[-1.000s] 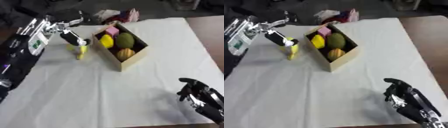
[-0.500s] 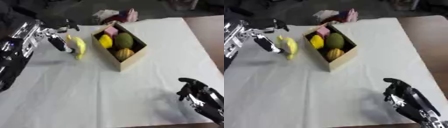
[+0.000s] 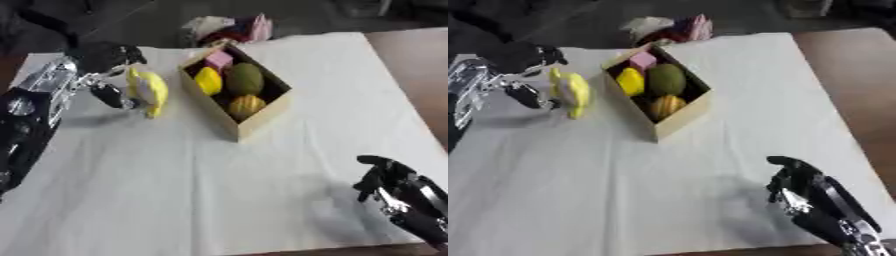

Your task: Pick up objects on the table and place them in the box.

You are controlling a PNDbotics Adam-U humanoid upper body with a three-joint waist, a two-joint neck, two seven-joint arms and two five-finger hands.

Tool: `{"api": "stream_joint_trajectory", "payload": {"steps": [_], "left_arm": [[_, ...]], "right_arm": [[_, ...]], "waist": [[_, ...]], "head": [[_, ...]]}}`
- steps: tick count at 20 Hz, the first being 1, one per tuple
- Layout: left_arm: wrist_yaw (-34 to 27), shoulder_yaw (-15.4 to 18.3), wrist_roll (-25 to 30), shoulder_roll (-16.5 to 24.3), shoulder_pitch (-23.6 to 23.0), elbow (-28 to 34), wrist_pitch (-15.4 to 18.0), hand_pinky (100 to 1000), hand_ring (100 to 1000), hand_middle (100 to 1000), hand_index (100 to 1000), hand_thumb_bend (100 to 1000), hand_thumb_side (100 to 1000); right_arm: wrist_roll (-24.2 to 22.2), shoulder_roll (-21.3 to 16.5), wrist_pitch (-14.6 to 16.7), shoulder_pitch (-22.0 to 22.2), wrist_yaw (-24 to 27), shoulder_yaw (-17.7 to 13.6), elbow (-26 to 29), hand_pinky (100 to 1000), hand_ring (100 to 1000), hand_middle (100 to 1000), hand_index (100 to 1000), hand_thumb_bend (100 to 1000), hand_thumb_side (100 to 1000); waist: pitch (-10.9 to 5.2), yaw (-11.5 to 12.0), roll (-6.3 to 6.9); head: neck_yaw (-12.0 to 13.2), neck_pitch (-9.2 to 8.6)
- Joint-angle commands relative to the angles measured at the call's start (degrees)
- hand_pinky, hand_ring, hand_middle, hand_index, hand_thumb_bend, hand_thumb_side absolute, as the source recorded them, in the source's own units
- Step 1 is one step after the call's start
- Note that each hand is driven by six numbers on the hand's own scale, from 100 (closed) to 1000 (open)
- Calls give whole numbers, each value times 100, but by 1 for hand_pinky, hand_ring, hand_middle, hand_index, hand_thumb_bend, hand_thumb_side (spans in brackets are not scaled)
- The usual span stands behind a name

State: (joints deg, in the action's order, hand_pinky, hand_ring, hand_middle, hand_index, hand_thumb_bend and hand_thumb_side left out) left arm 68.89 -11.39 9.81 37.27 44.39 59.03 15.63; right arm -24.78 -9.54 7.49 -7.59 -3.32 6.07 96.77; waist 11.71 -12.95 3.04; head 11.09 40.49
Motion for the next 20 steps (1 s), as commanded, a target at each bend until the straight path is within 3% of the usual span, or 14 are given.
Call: {"api": "stream_joint_trajectory", "payload": {"steps": [1, 7, 11, 15, 18, 20], "left_arm": [[53, 102, -383, 19, 98, -96, 21, 844, 839, 876, 912, 473, 388], [309, 41, -641, -179, 78, -437, 82, 824, 807, 833, 876, 457, 408], [428, 49, -450, -216, 67, -511, 205, 784, 716, 691, 765, 458, 405], [453, 107, -714, -175, 66, -392, 95, 688, 527, 477, 592, 425, 349], [208, 145, -1106, -105, 72, -199, -56, 648, 461, 398, 518, 363, 287], [-25, 108, -1264, -42, 108, -34, -132, 648, 459, 395, 514, 370, 278]], "right_arm": [[-25, -39, 11, -78, 47, 10, 89, 700, 464, 481, 840, 100, 425], [-31, -11, 9, -97, 49, 13, 94, 700, 464, 480, 840, 100, 425], [-33, -7, 10, -98, 46, 11, 93, 700, 464, 480, 840, 100, 423], [-29, -9, 11, -92, 42, 7, 92, 701, 464, 480, 840, 100, 423], [-24, -14, 11, -85, 32, -3, 91, 701, 464, 480, 840, 100, 423], [-11, -27, 10, -73, 24, -15, 88, 701, 464, 480, 840, 100, 425]], "waist": [[-63, -5, -21], [-40, -22, -37], [-43, -19, -40], [-49, -5, -37], [-54, 10, -31], [-60, 28, -18]], "head": [[15, -96], [7, -123], [-13, -132], [-28, -139], [-49, -136], [-62, -132]]}}
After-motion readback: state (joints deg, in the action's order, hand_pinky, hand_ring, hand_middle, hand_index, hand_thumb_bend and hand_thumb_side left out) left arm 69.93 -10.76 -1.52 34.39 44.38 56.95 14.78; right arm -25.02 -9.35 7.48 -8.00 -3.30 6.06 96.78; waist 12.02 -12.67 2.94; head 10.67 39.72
